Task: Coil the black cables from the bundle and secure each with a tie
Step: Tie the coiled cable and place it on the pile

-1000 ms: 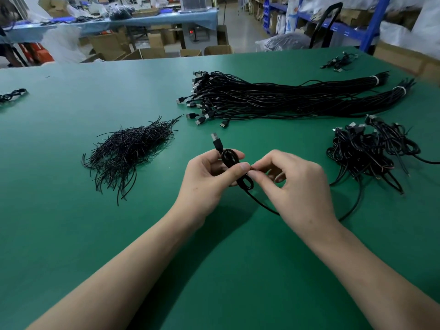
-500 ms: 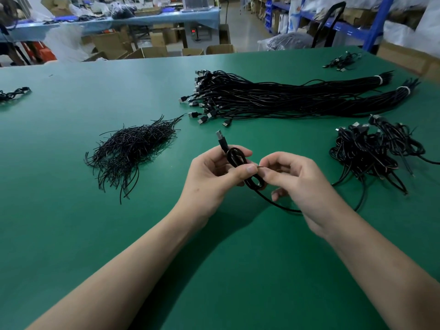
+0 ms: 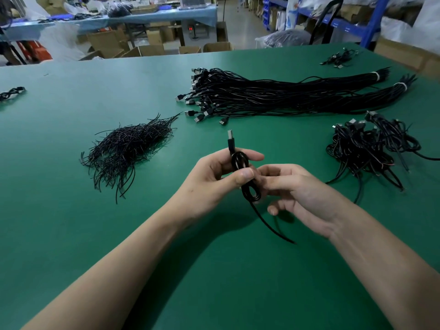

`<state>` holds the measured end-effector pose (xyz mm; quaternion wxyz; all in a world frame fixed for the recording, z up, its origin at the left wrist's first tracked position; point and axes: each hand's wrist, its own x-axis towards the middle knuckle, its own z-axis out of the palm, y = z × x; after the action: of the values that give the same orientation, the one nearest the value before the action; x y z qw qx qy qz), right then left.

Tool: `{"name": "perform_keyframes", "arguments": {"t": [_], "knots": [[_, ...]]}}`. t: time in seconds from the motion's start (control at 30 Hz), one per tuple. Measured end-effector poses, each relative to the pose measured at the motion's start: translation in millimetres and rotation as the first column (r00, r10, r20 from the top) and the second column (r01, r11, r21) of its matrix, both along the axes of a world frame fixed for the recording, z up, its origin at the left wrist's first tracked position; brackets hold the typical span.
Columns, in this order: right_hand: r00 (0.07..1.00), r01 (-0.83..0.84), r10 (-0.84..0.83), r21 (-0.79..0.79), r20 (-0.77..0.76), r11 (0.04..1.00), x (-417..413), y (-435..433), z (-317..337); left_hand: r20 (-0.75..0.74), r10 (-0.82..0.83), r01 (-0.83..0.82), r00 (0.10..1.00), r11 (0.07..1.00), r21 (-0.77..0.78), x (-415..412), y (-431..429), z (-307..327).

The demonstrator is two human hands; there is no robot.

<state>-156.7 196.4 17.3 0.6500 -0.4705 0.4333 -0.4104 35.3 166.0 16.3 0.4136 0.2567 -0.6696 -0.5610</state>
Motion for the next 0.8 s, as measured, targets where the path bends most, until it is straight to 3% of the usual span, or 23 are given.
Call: {"name": "perform_keyframes", "arguments": {"t": [0.13,0.3,0.63,0.8], "knots": [[0.991,0.124,-0.128,-0.078,-0.045,0.989,3,2,1,0.008,-0.023,0.023,1.0,1.0,0.008,1,-3,-4],[0.987,0.119,-0.138,-0.202,-0.079,0.972,6,4,5,-0.077,-0.028,0.03,0.997,0.999,0.019,3,-4,-2],[0.993,-0.016,0.024,-0.076,0.113,0.997,12,5,2,-0.136,-0.092,0.102,0.987,0.992,0.073,6,-3,1],[0.99,0.075,-0.06,-0.108,0.13,0.991,14,5,0,-0.144,-0.045,0.059,0.989,0.994,0.097,1,-2,-2]]}}
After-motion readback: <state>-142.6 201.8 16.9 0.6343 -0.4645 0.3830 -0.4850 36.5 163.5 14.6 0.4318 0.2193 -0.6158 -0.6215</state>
